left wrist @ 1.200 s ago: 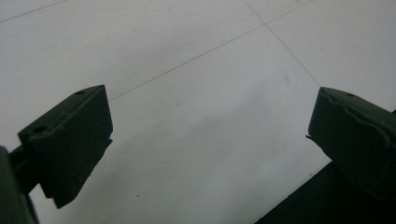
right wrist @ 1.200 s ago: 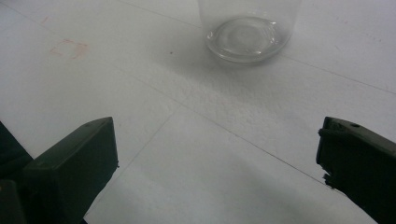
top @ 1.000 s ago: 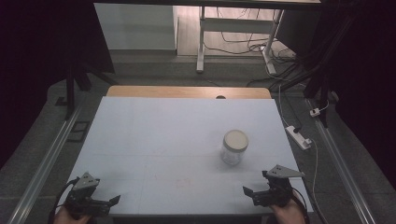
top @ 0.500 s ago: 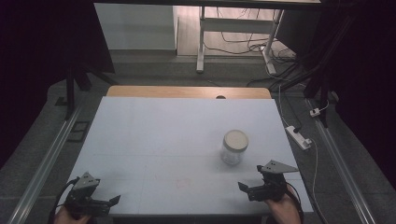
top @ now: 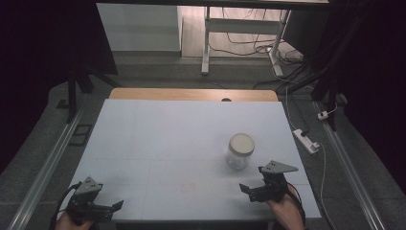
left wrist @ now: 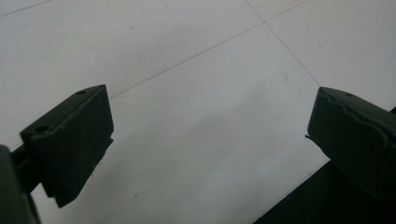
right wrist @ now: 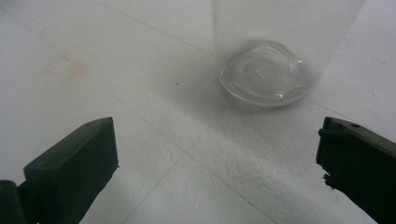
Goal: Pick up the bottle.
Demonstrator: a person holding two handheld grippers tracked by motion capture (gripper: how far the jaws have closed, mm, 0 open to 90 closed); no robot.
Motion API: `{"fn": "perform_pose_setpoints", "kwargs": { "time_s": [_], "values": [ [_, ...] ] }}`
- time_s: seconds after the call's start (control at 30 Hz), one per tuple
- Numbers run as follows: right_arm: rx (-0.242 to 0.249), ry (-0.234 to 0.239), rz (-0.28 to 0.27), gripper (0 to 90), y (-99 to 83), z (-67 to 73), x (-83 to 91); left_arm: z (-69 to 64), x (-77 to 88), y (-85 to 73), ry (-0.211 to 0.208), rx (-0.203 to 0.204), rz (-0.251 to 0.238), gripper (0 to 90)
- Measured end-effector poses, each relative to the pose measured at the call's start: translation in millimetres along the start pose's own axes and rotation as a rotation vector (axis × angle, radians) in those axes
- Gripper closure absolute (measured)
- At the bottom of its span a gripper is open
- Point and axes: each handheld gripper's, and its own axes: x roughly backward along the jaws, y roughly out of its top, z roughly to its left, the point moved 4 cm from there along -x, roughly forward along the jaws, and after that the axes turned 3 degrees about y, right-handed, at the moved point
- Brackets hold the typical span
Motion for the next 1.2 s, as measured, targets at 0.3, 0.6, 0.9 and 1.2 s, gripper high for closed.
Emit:
{"fn": "perform_pose_setpoints", "kwargs": {
  "time_s": [0.3, 0.6, 0.9, 1.2],
  "values": [
    [-0.008, -0.028, 0.007, 0.0, 10.4, -8.0, -10.2, 0.2, -0.1, 0.1, -0.003, 0.002, 0.0, 1.5],
    [-0.025, -0.051, 0.01, 0.0, 18.5, -16.3, -20.7, 0.3, -0.3, 0.1, -0.006, -0.001, 0.004, 1.5],
    [-0.014, -0.067, 0.007, 0.0, 26.1, -23.6, -29.1, 0.3, -0.8, 0.2, -0.006, 0.0, 0.005, 1.6],
    [-0.002, -0.06, -0.002, 0.0, 36.3, -30.9, -39.9, 0.4, -0.9, 0.2, -0.007, 0.0, 0.007, 1.7]
  ]
}}
